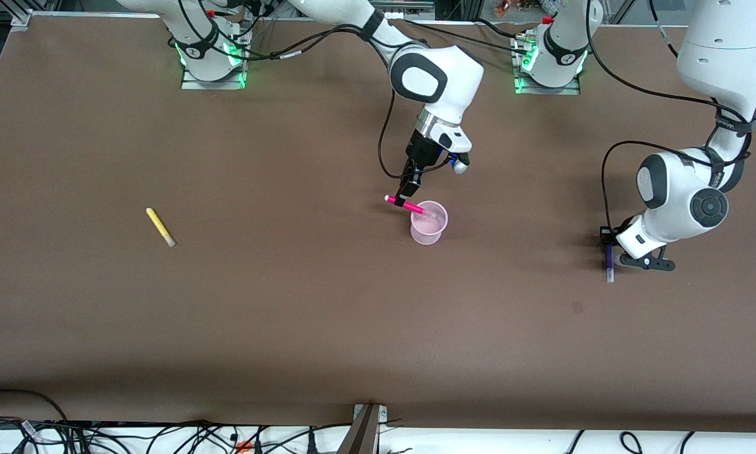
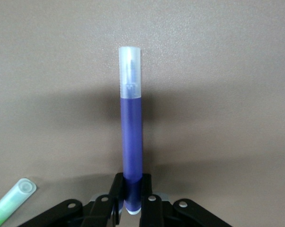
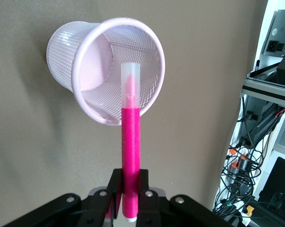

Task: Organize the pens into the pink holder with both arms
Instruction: 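Lower the pink marker into the pink holder and open the right gripper, then retract the right gripper to rest while the left gripper lifts the blue marker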

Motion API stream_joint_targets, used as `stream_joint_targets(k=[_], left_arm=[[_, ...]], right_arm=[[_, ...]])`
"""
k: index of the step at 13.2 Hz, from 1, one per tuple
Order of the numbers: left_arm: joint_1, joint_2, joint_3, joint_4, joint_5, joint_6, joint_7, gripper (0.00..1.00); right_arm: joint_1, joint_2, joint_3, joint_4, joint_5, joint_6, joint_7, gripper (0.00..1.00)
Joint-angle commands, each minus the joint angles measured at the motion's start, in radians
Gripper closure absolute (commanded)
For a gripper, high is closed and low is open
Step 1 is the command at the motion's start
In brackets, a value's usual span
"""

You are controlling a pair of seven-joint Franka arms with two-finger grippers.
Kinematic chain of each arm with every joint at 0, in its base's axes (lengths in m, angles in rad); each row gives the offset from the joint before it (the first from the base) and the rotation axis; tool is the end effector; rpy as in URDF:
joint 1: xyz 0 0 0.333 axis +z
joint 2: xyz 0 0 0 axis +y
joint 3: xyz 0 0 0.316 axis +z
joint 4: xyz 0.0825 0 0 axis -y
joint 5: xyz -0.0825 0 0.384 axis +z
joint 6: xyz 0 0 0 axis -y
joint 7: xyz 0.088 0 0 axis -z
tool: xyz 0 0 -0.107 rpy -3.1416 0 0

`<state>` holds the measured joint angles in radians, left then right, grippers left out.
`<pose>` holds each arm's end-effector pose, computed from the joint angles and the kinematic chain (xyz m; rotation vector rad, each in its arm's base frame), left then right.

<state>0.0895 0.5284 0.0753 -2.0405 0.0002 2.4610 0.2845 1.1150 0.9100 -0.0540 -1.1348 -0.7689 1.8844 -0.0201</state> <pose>0.5762 0.0960 0.1713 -3.1164 0.1998 0.1757 0.4050 0.6441 0.2618 1.8257 1.5531 0.3073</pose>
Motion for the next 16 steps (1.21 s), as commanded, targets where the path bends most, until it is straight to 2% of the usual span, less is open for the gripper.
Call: stream_joint_targets(k=[1, 9, 10, 12, 14, 16], left_arm=[[0.007, 0.016, -0.006, 0.011, -0.016, -0.004, 0.012, 1.00], [0.007, 0.016, -0.006, 0.011, -0.016, -0.004, 0.012, 1.00], [0.007, 0.018, -0.006, 0.011, -0.016, -0.004, 0.012, 1.00], [0.007, 0.016, -0.006, 0.011, -0.016, -0.008, 0.009, 1.00], [0.007, 0.010, -0.006, 0.011, -0.019, -0.016, 0.002, 1.00], [0.004, -0.005, -0.006, 0.038, -0.113, -0.116, 0.002, 1.00]], right_arm=[[0.019, 0.015, -0.009, 0.038, -0.013, -0.027, -0.020, 0.79], [0.020, 0.009, -0.010, 0.038, -0.012, -0.028, -0.020, 0.77], [0.017, -0.005, -0.013, 0.038, -0.009, -0.040, -0.023, 0.66], [-0.018, -0.074, -0.014, 0.038, 0.054, -0.103, -0.020, 0.57], [-0.125, -0.181, -0.012, 0.036, 0.263, -0.119, -0.026, 0.32], [-0.246, -0.290, -0.010, 0.018, 0.435, -0.145, -0.050, 0.05]])
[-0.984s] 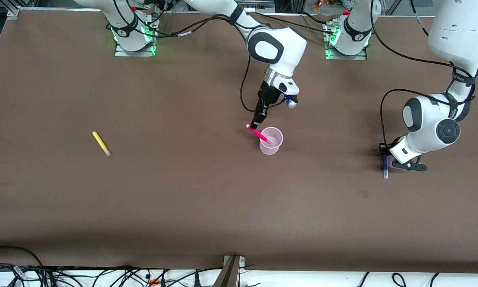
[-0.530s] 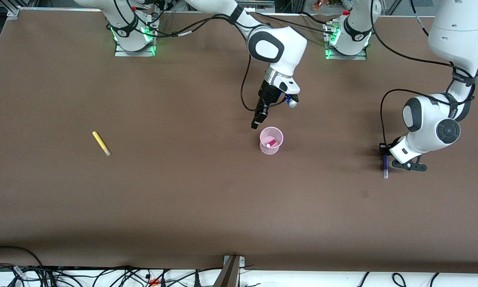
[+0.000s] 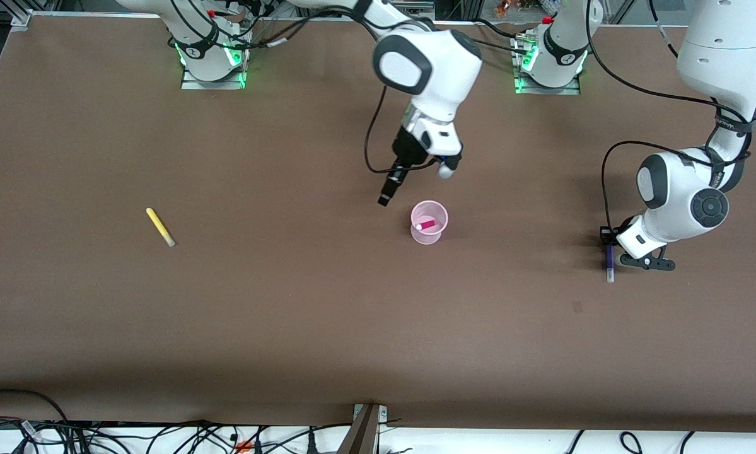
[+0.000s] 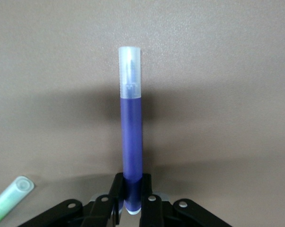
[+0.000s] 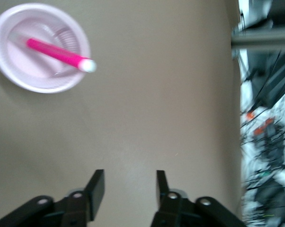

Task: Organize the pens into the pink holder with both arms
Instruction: 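Retract the right gripper to rest while the left gripper lifts the blue marker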

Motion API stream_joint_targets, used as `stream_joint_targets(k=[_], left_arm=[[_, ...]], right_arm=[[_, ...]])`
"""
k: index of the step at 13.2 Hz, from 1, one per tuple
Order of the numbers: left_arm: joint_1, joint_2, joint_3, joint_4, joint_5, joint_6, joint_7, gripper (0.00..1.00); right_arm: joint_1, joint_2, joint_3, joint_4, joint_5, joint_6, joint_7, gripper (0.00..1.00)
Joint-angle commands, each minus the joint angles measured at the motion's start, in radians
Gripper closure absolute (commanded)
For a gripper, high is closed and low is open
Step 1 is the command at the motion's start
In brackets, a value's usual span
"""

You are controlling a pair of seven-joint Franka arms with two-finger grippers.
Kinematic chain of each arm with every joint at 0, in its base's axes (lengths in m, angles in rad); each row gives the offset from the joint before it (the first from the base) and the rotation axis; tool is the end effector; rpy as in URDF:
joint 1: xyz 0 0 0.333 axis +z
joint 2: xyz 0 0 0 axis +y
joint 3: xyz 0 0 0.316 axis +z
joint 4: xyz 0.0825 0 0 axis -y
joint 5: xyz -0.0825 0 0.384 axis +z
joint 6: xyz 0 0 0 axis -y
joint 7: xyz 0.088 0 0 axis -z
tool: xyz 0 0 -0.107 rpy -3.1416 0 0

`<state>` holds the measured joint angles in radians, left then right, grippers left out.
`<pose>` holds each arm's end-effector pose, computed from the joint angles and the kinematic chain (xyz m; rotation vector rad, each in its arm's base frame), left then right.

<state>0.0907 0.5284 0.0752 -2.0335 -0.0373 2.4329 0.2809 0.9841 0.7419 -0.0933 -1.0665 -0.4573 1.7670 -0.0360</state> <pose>0.5756 0.0964 0.1716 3.1194 -0.1451 -0.1993 0.4860 0.5754 0.4022 2.2950 1.3298 0.2428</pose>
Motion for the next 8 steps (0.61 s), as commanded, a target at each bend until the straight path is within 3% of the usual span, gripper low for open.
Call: stream_joint_targets(k=[1, 4, 6, 8], left_arm=[[0.001, -0.005, -0.006, 0.079, -0.125, -0.195, 0.000, 1.00], [-0.014, -0.001, -0.006, 0.252, -0.174, -0.522, -0.133, 1.00], [-0.025, -0.002, -0.012, 0.301, -0.214, -0.632, -0.202, 1.00], [-0.029, -0.002, -0.015, 0.328, -0.320, -0.750, -0.322, 1.00]], right_arm=[[-0.165, -0.160, 0.029, -0.058, 0.165, -0.084, -0.059, 0.01], [-0.318, -0.240, 0.029, -0.059, 0.245, -0.228, -0.119, 0.01], [-0.436, -0.278, 0.024, -0.081, 0.337, -0.261, -0.221, 0.01], [-0.553, -0.332, -0.025, -0.186, 0.452, -0.249, -0.356, 0.01]])
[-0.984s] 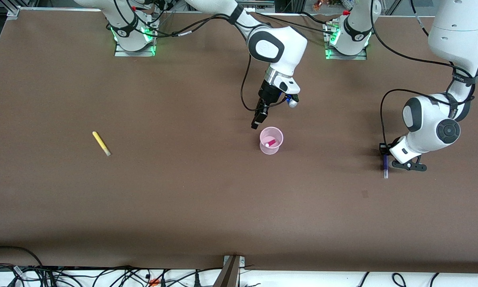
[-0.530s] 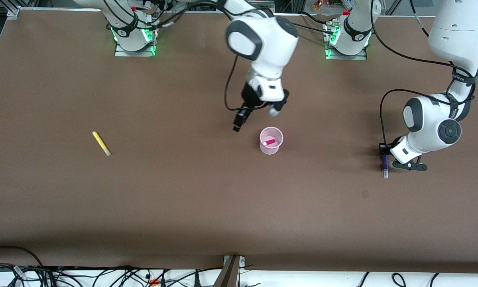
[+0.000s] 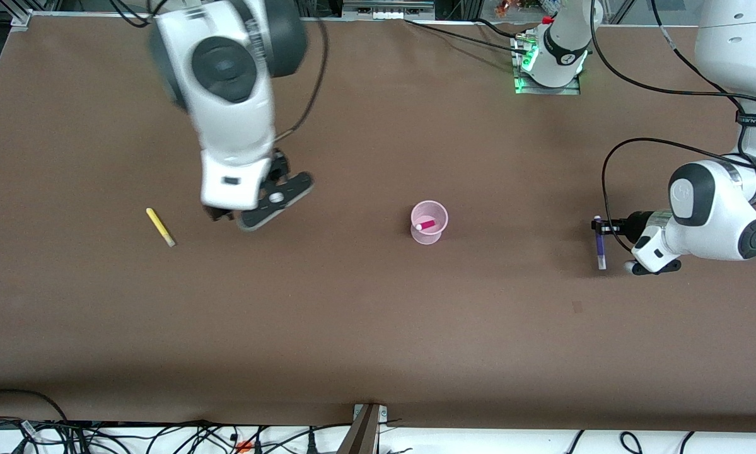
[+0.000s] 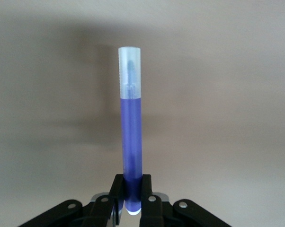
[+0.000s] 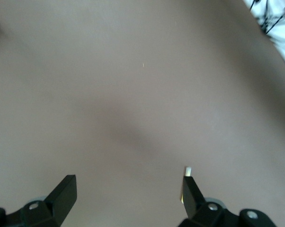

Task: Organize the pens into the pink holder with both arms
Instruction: 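Retract the right gripper to rest while the left gripper lifts the blue marker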

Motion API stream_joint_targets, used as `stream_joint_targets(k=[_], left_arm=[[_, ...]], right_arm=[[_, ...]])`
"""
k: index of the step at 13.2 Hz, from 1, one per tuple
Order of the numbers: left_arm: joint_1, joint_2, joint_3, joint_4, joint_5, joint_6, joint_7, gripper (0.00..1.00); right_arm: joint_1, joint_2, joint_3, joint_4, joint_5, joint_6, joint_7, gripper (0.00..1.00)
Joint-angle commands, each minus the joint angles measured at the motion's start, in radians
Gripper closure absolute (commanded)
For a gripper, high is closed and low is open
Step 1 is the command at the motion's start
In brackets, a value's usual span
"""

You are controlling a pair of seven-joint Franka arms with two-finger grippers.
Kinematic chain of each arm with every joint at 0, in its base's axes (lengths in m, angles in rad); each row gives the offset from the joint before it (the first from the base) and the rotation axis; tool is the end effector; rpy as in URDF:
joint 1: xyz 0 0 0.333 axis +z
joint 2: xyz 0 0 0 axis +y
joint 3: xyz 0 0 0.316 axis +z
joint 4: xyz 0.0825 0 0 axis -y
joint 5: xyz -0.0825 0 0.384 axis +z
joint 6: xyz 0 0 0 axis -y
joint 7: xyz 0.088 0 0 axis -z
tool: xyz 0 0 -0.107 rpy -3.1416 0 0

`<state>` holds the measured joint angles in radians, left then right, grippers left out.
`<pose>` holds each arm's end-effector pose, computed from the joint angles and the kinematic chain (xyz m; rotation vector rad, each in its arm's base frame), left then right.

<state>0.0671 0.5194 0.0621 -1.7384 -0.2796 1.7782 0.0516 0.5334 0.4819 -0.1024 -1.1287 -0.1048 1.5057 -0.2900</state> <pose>0.6067 0.0522 0.2535 2.7914 0.2824 -0.6489 0.6178 0.2900 0.5287 2.7834 1.0616 -0.1355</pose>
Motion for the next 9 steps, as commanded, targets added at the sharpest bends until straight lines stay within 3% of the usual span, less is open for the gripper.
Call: stream_joint_targets(k=[1, 5, 9], left_arm=[[-0.009, 0.007, -0.004, 0.040, -0.131, -0.147, -0.163, 1.00], [-0.032, 0.017, -0.017, 0.042, -0.404, -0.259, -0.434, 1.00], [-0.050, 0.021, -0.070, 0.028, -0.689, -0.276, -0.718, 1.00]], right_arm=[[-0.139, -0.084, -0.051, -0.161, 0.156, 0.007, -0.141, 0.01], [-0.159, -0.109, -0.201, -0.305, 0.187, 0.016, -0.155, 0.01], [-0.159, -0.164, -0.250, -0.338, 0.224, -0.001, -0.124, 0.01]])
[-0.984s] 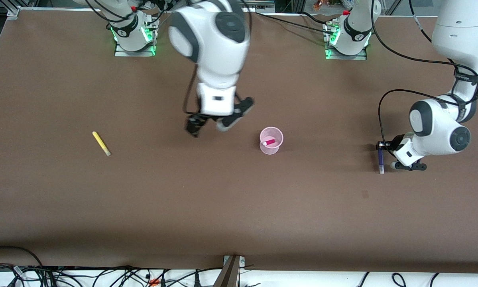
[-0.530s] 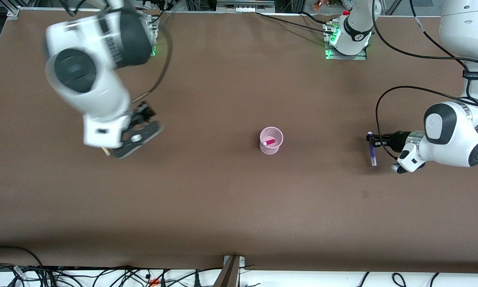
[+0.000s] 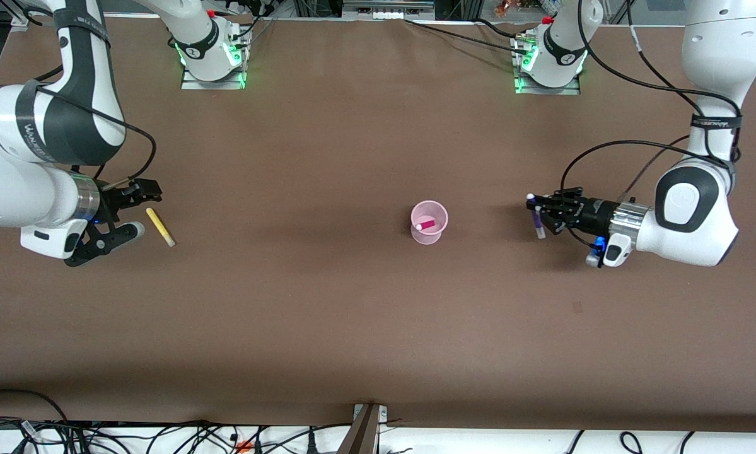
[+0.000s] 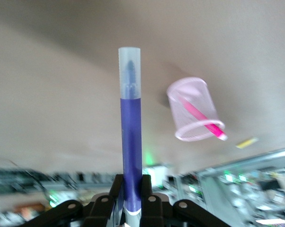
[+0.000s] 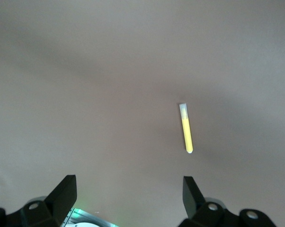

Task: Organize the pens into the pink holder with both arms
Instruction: 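Carry the blue marker over the holder and open the left gripper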

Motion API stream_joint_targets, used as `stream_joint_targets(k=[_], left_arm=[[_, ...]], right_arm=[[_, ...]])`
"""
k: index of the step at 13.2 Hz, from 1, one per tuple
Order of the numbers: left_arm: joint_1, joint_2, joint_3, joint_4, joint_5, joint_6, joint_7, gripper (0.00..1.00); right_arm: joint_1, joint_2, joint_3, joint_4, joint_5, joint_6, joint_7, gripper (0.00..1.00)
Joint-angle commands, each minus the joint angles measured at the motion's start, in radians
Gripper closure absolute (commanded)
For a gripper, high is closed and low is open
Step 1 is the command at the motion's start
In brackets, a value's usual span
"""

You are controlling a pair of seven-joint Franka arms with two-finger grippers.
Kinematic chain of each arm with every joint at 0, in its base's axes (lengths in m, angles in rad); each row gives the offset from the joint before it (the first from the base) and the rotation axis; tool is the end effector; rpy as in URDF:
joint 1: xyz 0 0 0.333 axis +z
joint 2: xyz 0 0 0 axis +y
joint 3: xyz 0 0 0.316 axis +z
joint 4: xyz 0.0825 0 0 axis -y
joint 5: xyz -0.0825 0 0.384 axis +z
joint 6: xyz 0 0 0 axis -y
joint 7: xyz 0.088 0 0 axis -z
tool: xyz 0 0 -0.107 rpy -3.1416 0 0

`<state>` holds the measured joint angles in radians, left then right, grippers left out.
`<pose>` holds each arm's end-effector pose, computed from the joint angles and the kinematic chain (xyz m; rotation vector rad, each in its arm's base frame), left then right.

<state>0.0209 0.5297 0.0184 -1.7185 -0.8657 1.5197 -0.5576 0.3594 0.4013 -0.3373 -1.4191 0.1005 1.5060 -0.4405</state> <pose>0.6035 -0.0622 0.2790 2.0573 0.9932 -1.0986 0.6381 0.0579 0.4589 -2.9979 -0.7022 0.4533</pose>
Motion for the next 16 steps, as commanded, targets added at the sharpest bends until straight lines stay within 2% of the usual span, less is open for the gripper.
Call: stream_joint_targets(k=[1, 4, 5, 7, 8, 10, 12, 14, 16], left_arm=[[-0.010, 0.010, -0.046, 0.007, -0.157, -0.010, -0.163, 1.00], [-0.061, -0.003, -0.068, 0.016, -0.214, 0.022, -0.211, 1.00], [-0.079, -0.005, -0.069, 0.014, -0.248, 0.030, -0.212, 1.00], [-0.113, -0.004, -0.069, 0.005, -0.346, 0.059, -0.212, 1.00], [-0.131, -0.004, -0.069, 0.000, -0.373, 0.082, -0.219, 1.00], [-0.142, -0.005, -0.068, -0.058, -0.476, 0.105, -0.220, 1.00], [-0.148, -0.002, -0.068, -0.082, -0.513, 0.128, -0.220, 1.00], [-0.191, 0.007, -0.069, -0.114, -0.551, 0.183, -0.216, 1.00], [-0.240, 0.007, -0.072, -0.142, -0.591, 0.253, -0.205, 1.00]], right_arm=[[0.015, -0.110, -0.017, -0.049, 0.018, -0.018, 0.054, 0.01], [0.013, -0.122, -0.016, -0.047, 0.018, -0.030, 0.134, 0.01], [-0.029, -0.124, 0.013, -0.046, 0.012, -0.032, 0.140, 0.01], [-0.199, -0.144, 0.221, -0.049, -0.001, -0.033, 0.173, 0.01], [-0.238, -0.148, 0.272, -0.049, -0.010, -0.033, 0.208, 0.01], [-0.258, -0.160, 0.302, -0.058, -0.048, -0.014, 0.223, 0.01], [-0.350, -0.211, 0.398, -0.128, -0.105, 0.032, 0.262, 0.01], [-0.361, -0.287, 0.402, -0.239, -0.107, 0.112, 0.267, 0.01], [-0.361, -0.274, 0.403, -0.235, -0.107, 0.120, 0.345, 0.01]])
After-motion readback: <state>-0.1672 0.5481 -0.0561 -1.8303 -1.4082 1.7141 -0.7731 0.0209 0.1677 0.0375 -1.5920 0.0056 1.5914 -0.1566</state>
